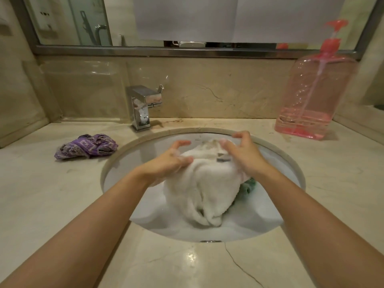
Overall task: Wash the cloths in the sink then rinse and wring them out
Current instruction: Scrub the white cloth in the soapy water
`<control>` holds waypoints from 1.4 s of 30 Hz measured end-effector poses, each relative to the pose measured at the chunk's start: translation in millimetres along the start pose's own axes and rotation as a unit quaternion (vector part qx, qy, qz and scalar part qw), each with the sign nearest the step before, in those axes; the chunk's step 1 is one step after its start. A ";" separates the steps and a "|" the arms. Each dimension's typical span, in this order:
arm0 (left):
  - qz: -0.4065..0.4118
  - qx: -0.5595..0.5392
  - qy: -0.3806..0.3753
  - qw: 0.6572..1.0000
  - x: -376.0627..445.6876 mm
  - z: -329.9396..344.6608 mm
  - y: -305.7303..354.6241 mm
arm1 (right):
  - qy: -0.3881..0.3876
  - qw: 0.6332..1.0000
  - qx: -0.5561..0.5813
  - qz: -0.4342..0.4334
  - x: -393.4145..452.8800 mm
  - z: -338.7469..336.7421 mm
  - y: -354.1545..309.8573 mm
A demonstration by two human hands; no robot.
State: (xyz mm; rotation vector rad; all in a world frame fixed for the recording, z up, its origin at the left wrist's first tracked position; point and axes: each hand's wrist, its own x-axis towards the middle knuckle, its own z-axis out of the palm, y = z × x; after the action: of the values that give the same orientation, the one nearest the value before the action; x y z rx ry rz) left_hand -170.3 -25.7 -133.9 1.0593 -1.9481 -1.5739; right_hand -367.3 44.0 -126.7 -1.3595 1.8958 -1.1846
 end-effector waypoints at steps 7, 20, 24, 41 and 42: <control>0.055 -0.005 0.163 0.985 2.2 0.1 3.1 | -0.268 0.962 -0.029 -0.035 0.3 0.4 3.4; 0.081 0.204 0.162 0.962 -4.2 21.7 10.7 | 0.025 0.965 0.253 0.069 -19.4 16.3 -31.7; 0.053 0.108 0.172 0.978 -6.8 41.6 13.7 | 0.166 0.970 0.175 0.030 -20.0 28.6 -33.6; -0.022 -0.224 0.178 0.958 -21.8 60.4 31.2 | 0.215 0.971 0.027 -0.096 -25.3 60.4 -42.0; -0.019 -0.233 0.180 0.956 -22.4 60.9 30.9 | 0.214 0.971 0.019 -0.109 -29.9 62.8 -43.2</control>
State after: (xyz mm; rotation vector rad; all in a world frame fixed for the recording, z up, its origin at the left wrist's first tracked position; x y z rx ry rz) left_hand -209.7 32.3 -118.0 1.0853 -1.2449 -1.6143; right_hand -285.5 44.8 -121.6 -1.4049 2.0283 -1.7297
